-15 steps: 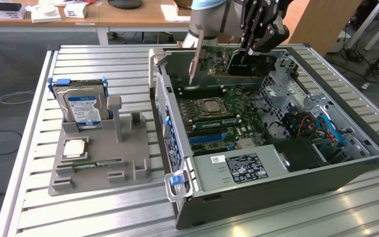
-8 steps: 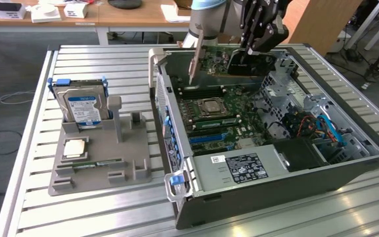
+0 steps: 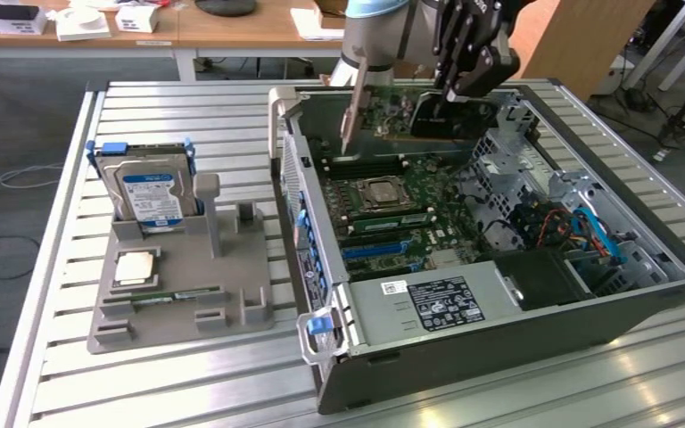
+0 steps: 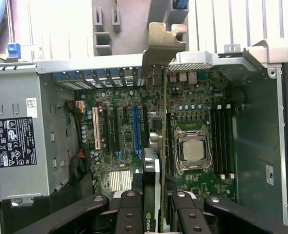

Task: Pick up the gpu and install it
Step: 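Insert the gpu into the slot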

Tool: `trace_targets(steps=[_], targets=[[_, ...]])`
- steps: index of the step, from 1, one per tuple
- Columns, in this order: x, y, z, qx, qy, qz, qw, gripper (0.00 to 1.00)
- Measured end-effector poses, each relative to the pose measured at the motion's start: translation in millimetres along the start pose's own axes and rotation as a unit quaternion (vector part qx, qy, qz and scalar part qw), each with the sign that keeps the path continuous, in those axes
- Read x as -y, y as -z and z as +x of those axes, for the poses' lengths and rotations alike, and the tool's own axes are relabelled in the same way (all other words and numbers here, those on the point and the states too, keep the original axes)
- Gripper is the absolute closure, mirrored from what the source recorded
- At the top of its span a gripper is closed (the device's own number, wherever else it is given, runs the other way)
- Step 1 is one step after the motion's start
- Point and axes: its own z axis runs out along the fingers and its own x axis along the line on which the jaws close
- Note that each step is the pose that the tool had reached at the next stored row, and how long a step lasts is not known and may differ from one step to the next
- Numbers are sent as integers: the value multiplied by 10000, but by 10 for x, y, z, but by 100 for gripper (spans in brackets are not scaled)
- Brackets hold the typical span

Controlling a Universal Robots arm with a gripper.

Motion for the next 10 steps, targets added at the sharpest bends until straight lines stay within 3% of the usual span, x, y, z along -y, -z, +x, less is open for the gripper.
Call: trace_targets(steps=[10], targets=[[3,-82,4,0,2,2,10000,73]])
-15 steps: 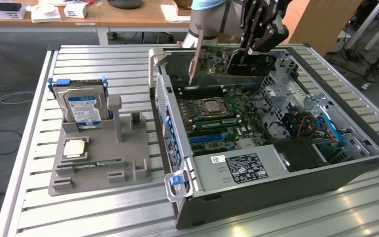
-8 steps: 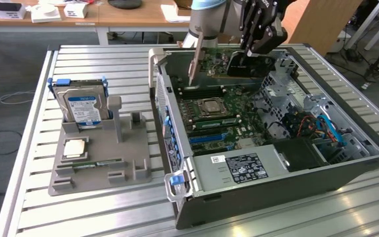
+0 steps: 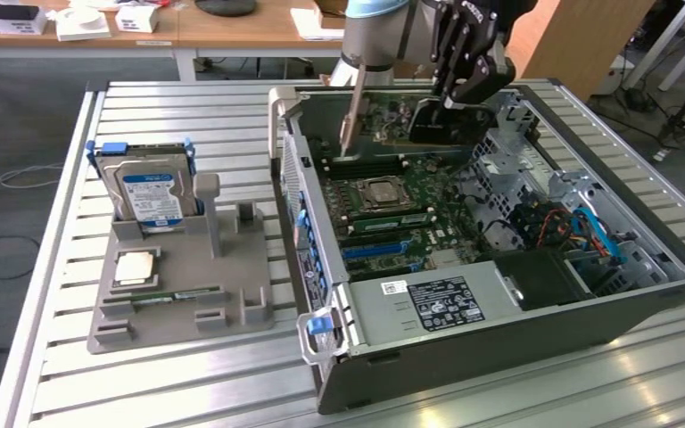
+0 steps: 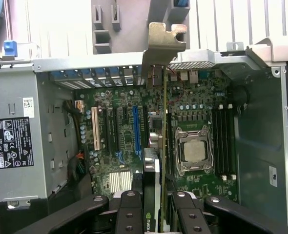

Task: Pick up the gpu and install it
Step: 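Insert the gpu into the slot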

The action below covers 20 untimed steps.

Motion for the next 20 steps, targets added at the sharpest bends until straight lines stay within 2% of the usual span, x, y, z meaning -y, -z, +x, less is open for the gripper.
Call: trace_targets(steps=[3,11,20], targets=[[1,-37,1,0,2,1,10000,73],[2,-47,2,0,19,2,10000,73],[4,-69,3,-14,393,-12,9992,73]])
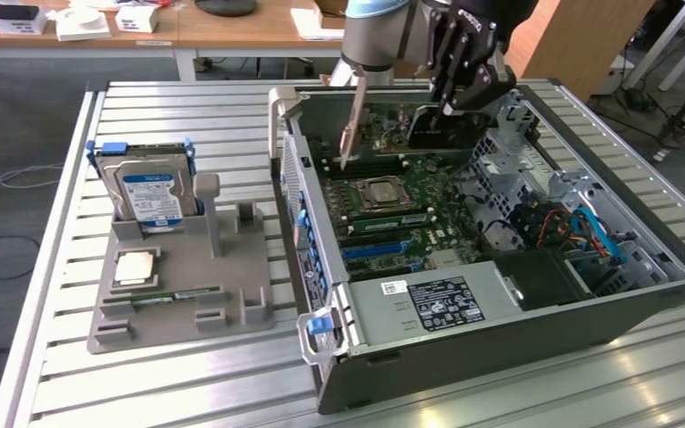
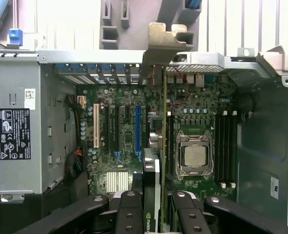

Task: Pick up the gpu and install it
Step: 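Insert the gpu into the slot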

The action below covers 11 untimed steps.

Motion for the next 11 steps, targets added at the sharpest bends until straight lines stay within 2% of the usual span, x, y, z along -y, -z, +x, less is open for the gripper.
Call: trace_targets(steps=[5,11], targets=[[2,-26,1,-5,151,3,9999,73],[3,-77,3,-5,153,5,9999,73]])
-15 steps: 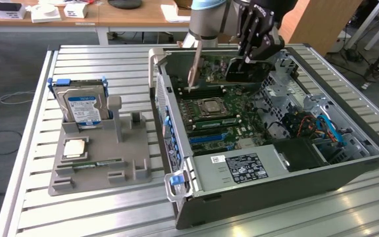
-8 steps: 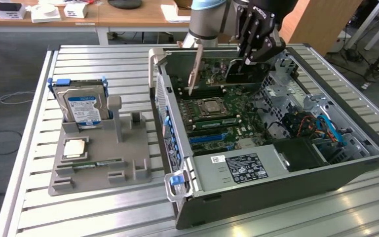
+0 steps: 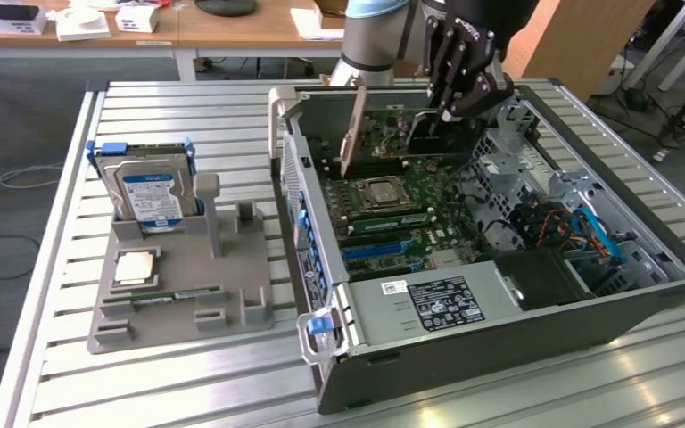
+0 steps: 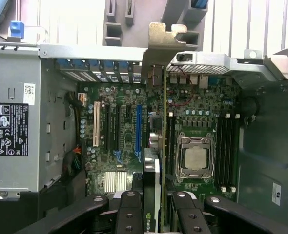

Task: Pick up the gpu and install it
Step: 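Insert the gpu into the slot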

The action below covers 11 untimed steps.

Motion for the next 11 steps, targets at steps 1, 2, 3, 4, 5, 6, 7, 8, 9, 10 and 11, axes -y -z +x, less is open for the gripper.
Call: trace_targets(steps=[1,2,3,4,5,6,7,8,9,10,11], targets=[[1,-17,1,0,0,1,10000,73],[1,-34,1,0,0,1,10000,73],[2,-53,2,0,0,0,10000,73],[2,-70,3,-1,0,0,10000,73],[3,-88,4,-1,1,0,10000,73],[4,-105,4,0,1,1,10000,73],[4,-122,5,0,1,1,10000,73],[5,-139,5,0,1,1,10000,73],[5,-155,6,0,1,1,10000,73],[6,-169,7,0,1,1,10000,73],[6,-178,7,-1,1,1,10000,73]])
